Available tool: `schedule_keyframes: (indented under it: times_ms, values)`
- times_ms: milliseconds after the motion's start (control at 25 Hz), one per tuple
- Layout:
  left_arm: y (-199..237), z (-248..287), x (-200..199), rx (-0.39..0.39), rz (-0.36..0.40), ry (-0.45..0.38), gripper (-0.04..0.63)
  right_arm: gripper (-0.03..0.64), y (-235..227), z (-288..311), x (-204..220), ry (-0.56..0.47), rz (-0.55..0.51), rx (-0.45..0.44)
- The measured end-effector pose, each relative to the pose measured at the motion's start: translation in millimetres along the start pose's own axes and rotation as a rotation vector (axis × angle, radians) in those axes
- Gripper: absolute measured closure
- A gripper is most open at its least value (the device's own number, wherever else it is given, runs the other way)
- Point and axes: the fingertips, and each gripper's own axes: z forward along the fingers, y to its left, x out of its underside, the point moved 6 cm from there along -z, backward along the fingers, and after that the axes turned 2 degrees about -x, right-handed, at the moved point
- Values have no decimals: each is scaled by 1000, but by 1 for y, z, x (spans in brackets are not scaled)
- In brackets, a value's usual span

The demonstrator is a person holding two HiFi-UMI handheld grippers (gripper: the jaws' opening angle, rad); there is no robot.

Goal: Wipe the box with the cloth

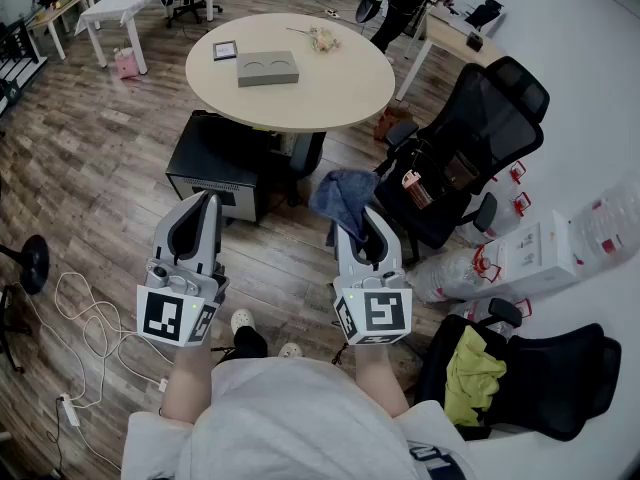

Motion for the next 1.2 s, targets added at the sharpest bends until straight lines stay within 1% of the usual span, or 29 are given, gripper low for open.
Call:
schedule_keyframes:
  times_ms: [440, 640, 880, 1080, 1200]
  values:
    - [49, 21, 6, -5, -7, -14, 589, 528, 12, 50, 5, 8, -11, 20]
    - [79, 32, 8, -2, -11, -24, 589, 528, 20, 76, 3, -19, 18, 26]
    - [121, 46, 5, 27, -29, -69, 589, 528, 36, 109, 0, -30, 7, 52]
    - [146, 50, 10, 34, -55, -69, 589, 528, 52, 124, 1, -40, -11, 60]
    - [154, 56, 16, 37, -70, -59, 589, 528, 55, 131, 4, -25, -16, 62]
